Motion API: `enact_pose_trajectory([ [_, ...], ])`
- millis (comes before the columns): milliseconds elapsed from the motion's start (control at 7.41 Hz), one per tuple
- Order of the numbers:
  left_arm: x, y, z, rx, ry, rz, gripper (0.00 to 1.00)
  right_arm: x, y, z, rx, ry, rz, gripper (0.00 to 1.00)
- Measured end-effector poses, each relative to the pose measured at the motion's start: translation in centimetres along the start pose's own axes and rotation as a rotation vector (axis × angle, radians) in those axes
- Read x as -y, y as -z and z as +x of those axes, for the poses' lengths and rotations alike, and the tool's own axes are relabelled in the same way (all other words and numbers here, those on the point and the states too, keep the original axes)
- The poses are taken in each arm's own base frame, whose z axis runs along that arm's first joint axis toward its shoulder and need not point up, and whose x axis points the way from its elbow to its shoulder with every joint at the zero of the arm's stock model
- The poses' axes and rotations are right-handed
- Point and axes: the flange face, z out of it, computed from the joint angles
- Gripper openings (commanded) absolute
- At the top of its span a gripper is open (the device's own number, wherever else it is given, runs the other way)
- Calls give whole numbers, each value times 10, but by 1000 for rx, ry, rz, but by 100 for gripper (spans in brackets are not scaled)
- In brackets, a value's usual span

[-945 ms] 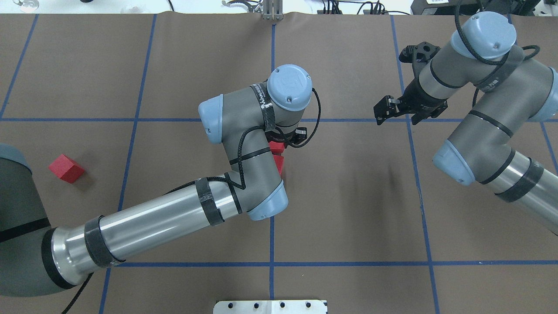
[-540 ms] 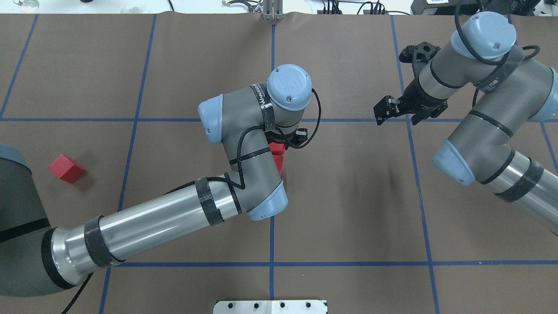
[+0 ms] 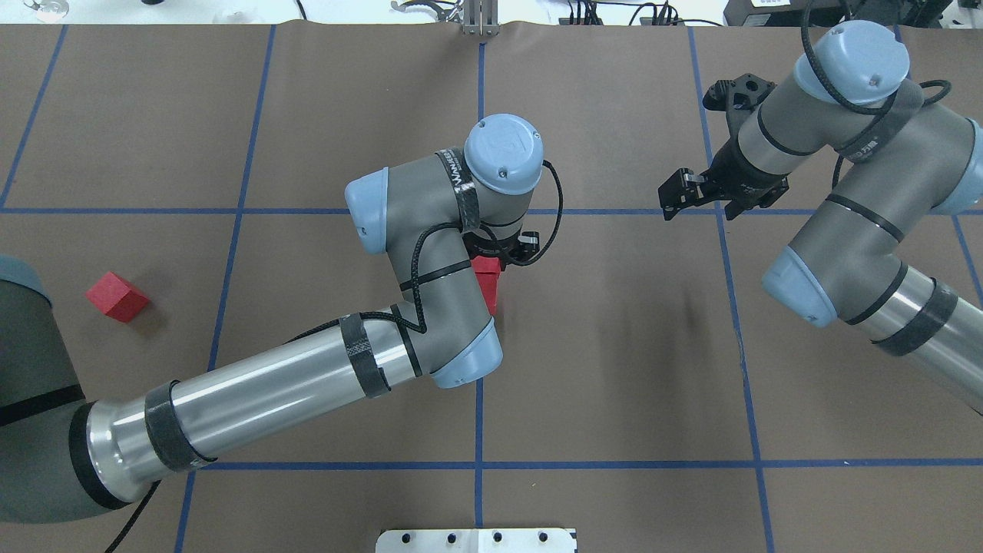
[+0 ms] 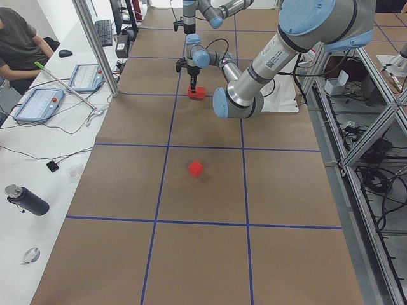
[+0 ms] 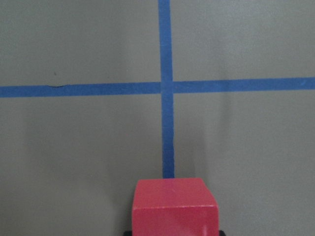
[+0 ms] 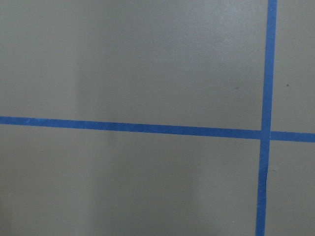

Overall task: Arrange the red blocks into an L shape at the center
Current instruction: 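Lower the red cube with the left gripper beside the placed cube, nearer the robot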

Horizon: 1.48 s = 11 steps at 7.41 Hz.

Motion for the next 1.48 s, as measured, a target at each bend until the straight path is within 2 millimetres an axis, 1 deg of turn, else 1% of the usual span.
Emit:
enact_pose_trajectory([
  [405,-1,-1,-1,-11,-1,-22,0,0,0,0,0,0,0,100],
  [1215,5,2,-5,-8,16,-17,0,0,2,-2,4,-1,3,100],
  [1484,6,0,-8,-4,21,-20,0,0,2,-2,3,-1,3,100],
])
